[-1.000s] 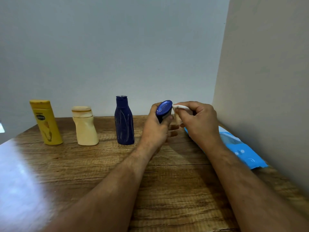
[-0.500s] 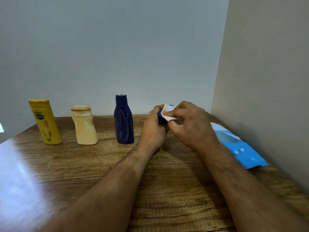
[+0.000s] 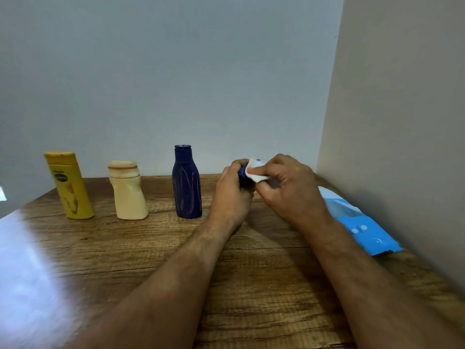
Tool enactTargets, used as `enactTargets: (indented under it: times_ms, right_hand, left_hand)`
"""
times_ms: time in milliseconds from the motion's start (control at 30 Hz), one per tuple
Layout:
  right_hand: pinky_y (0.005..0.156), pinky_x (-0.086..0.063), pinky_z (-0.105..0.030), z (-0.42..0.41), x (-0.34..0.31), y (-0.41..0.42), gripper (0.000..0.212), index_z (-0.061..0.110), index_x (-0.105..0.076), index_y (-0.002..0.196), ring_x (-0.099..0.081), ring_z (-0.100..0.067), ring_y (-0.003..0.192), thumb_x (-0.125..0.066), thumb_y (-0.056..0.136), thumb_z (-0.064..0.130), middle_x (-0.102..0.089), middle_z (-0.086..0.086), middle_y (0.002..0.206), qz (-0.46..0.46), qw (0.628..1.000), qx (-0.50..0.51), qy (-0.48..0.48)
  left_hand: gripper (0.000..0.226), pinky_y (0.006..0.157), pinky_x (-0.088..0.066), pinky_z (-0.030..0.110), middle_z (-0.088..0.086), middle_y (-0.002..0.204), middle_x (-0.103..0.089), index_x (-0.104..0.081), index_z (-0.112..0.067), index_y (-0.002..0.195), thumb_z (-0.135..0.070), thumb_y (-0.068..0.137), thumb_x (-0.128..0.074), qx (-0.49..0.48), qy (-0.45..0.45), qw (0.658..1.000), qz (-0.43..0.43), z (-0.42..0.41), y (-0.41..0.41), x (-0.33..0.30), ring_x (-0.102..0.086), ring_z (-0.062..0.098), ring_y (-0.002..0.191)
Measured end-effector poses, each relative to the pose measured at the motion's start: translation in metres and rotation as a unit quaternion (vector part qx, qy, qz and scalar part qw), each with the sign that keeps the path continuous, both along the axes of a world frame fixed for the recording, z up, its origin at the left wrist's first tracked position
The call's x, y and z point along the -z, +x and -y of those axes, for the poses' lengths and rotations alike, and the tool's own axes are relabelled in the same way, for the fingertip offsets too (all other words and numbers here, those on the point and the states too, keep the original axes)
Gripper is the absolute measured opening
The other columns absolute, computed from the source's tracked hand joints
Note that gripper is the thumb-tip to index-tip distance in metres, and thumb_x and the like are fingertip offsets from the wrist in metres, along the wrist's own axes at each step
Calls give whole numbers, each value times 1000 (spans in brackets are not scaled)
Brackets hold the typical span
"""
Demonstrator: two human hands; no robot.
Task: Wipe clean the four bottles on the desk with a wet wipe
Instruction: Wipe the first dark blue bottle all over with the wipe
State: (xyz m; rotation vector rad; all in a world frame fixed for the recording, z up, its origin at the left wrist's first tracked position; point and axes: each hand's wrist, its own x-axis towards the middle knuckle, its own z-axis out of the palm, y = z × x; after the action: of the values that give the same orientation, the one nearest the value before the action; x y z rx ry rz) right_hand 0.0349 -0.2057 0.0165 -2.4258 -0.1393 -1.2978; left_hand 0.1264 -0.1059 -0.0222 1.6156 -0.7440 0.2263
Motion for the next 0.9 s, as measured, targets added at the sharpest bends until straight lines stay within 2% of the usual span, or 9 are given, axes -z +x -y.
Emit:
enactTargets:
  times_ms: [133,267,400,533,600,633,700,800,900]
  right_hand:
    - [73,-36,-13,-8,0,2,23,22,-77,104,-54,-8,82,-69,83,17,-63,3,86,-4,1000,-11,-17]
    - [76,-39,-13,-1,-4,3,21,18,-76,103,-61,-13,84,-69,84,15,-69,-2,90,47,996,56,50]
    - [76,-40,-13,3,-4,2,19,17,-76,100,-63,-14,85,-69,83,15,-70,-3,91,48,993,81,70]
    - [74,-39,-9,-2,-3,1,21,15,-76,101,-59,-12,82,-68,82,12,-65,-1,87,37,999,19,12]
    - [74,-38,-8,-6,-1,-1,23,17,-76,102,-56,-9,83,-67,82,12,-62,1,88,1,999,-29,-16]
    - [74,-38,-9,-8,-1,-1,24,18,-77,99,-56,-8,81,-66,80,11,-62,3,87,-8,999,-44,-24]
    - [70,-43,-14,-9,0,-2,22,18,-78,91,-57,-9,76,-68,73,10,-63,3,83,7,999,-45,-29]
    - [69,-49,-20,-4,-2,-2,20,17,-77,84,-60,-11,73,-69,69,8,-66,2,79,72,997,-15,14]
    - [73,-44,-8,-1,-5,-3,21,17,-77,91,-59,-5,77,-68,74,8,-67,3,85,128,989,12,66]
  left_hand:
    - [36,90,-58,40,-1,118,-63,-59,-28,123,-6,96,-57,-7,17,999,42,-1,-5,0,-64,14,106]
    - [46,98,-55,36,-3,126,-55,-55,-24,133,0,94,-58,-1,35,999,13,4,-11,-3,-58,12,114]
    - [44,94,-57,42,-1,125,-57,-58,-26,128,0,93,-59,27,9,999,-15,6,-10,-2,-61,15,111]
    - [38,87,-61,42,5,119,-64,-60,-30,120,-4,93,-58,15,4,1000,-21,6,-13,-2,-66,19,106]
    - [20,86,-60,40,6,110,-67,-63,-22,113,-16,95,-56,-4,29,999,26,2,-13,-2,-67,20,102]
    - [18,84,-58,38,8,105,-67,-63,-16,111,-20,97,-53,-23,32,998,58,-1,-13,-4,-66,22,100]
    - [21,83,-55,32,6,101,-67,-63,-13,114,-21,96,-54,-29,14,998,54,-3,-14,-8,-65,23,98]
    - [35,79,-54,17,-3,105,-70,-59,-22,123,-1,95,-59,48,-66,996,-39,0,-22,-16,-68,6,96]
    - [39,83,-57,21,4,114,-69,-59,-24,125,3,98,-55,97,-111,984,-102,-1,-24,-20,-69,13,105]
